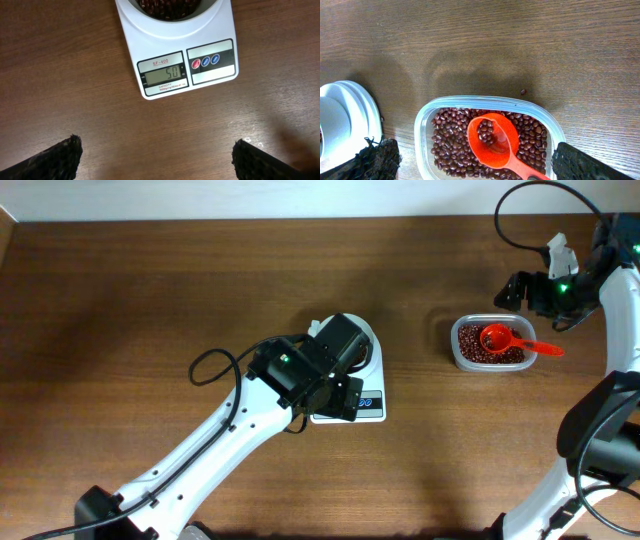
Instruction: Scoop item into bowl and weigh 50g on scale
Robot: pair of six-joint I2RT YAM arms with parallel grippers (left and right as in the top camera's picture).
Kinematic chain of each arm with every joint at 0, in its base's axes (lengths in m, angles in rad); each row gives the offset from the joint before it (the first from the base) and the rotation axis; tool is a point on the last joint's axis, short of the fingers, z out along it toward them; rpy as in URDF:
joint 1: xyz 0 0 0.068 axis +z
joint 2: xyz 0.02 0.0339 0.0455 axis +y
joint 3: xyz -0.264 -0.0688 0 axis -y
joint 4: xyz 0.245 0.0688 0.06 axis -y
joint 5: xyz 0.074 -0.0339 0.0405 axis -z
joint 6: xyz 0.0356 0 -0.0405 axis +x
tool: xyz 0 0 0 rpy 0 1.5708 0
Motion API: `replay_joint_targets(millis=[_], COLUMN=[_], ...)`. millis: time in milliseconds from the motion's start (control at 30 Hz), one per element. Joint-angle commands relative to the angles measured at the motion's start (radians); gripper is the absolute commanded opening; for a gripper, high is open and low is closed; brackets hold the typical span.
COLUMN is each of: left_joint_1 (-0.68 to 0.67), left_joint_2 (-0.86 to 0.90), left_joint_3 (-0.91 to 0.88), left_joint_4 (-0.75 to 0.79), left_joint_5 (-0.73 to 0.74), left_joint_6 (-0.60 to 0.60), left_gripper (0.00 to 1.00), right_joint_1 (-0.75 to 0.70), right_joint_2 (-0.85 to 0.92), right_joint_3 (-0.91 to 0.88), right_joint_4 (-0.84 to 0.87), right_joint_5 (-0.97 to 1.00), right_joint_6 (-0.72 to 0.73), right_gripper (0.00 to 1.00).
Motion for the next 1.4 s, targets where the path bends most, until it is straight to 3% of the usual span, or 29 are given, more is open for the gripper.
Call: replay_joint_targets(millis=[0, 733, 1067, 1367], left_joint_1=[-0.002, -0.002, -0.002, -0.002], left_joint_2=[0.0, 0.0, 0.0, 0.0], left_joint_3=[-0.003, -0.003, -0.003, -0.003], left_joint_4=[0.001, 0.001, 0.001, 0.001], left_joint_5=[0.002, 0.002, 0.002, 0.002], left_joint_6=[-0.005, -0.005, -0.005, -0.005], left_gripper=[0.99, 0.99, 0.99, 0.99], right_joint_1=[0.006, 0.006, 0.093, 0.322], right_joint_2=[-0.017, -0.029, -0.645, -0.939], right_joint_3=[0.015, 0.015, 0.015, 0.013], right_joint_4=[0.0, 0.0, -0.002, -0.01], right_joint_5=[0.002, 0.002, 0.002, 0.007], right_joint_6=[-0.011, -0.011, -0.011, -0.012], right_gripper=[0.99, 0.99, 0.99, 0.99])
